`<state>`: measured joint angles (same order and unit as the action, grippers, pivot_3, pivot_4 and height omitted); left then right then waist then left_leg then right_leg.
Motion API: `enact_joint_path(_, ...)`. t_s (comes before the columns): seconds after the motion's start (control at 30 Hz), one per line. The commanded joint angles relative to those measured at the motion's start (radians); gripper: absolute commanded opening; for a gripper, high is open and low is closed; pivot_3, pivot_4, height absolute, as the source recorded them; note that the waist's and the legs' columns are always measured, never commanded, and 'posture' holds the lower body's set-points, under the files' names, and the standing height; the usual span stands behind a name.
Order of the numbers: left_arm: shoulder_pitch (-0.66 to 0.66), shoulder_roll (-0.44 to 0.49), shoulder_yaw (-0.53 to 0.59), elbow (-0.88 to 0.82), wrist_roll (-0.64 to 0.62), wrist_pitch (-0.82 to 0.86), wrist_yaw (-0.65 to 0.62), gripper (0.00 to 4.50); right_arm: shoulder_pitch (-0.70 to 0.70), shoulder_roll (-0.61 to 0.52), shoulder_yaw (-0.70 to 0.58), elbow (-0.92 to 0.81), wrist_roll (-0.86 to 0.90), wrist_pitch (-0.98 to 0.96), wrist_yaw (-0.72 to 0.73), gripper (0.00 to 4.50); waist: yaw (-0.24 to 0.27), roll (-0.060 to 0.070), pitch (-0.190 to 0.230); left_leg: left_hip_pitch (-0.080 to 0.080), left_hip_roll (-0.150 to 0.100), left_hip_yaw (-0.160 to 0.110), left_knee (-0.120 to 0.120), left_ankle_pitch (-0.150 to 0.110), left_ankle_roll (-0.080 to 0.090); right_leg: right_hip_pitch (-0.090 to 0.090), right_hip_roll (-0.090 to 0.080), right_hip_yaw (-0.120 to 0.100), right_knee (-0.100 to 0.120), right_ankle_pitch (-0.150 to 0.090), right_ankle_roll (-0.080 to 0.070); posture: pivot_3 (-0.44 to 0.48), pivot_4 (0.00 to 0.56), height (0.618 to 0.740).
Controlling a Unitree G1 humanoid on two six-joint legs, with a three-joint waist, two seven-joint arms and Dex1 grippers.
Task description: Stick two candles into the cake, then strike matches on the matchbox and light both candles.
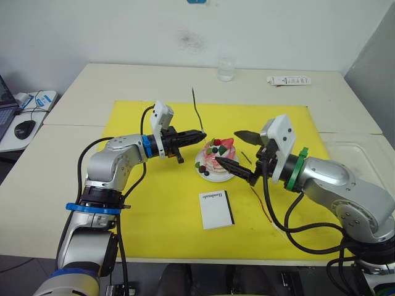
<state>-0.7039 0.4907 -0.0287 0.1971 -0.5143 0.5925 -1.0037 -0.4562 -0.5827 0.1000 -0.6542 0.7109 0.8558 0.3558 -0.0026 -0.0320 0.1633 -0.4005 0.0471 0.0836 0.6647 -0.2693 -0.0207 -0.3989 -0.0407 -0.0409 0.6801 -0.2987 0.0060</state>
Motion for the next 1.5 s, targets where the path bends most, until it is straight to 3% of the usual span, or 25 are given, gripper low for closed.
enact_joint_path(0.03, -0.007, -0.004, 0.004, 0.001, 0.016, -0.036, -0.016, 0.0, -0.015, 0.006, -0.03, -0.043, -0.007, -0.004, -0.003, 4.47, 0.0, 0.0, 0.0, 0.0, 0.0, 0.0, 0.0, 0.0, 0.0, 0.0, 0.0, 0.0, 0.0, 0.0, 0.0, 0.0, 0.15, 0.74)
enact_joint_path(0.8, -0.01, -0.033, -0.004, 0.03, 0.042, -0.071, -0.048, 0.0, -0.012, 0.016, -0.045, -0.056, -0.011, 0.022, -0.007, 4.47, 0.0, 0.0, 0.0, 0.0, 0.0, 0.0, 0.001, 0.0, 0.0, 0.0, 0.0, 0.0, 0.001, 0.0, 0.0, 0.0, 0.15, 0.74)
enact_joint_path(1.4, 0.027, -0.031, -0.051, 0.015, 0.126, -0.195, -0.066, 0.0, -0.011, 0.023, -0.052, -0.055, -0.01, 0.03, -0.007, 4.47, 0.0, 0.0, 0.0, 0.0, 0.0, 0.0, 0.001, 0.0, 0.0, 0.0, 0.0, 0.0, 0.001, 0.0, 0.0, 0.0, 0.15, 0.74)
enact_joint_path(1.5, 0.02, -0.036, -0.042, 0.016, 0.116, -0.192, -0.069, 0.79, -0.013, 0.025, -0.052, -0.054, -0.009, 0.031, -0.007, 4.5, 0.0, 0.0, 0.0, 0.0, 0.0, 0.0, 0.001, 0.0, 0.001, 0.0, 0.0, 0.0, 0.001, 0.0, 0.0, 0.0, 0.15, 0.74)
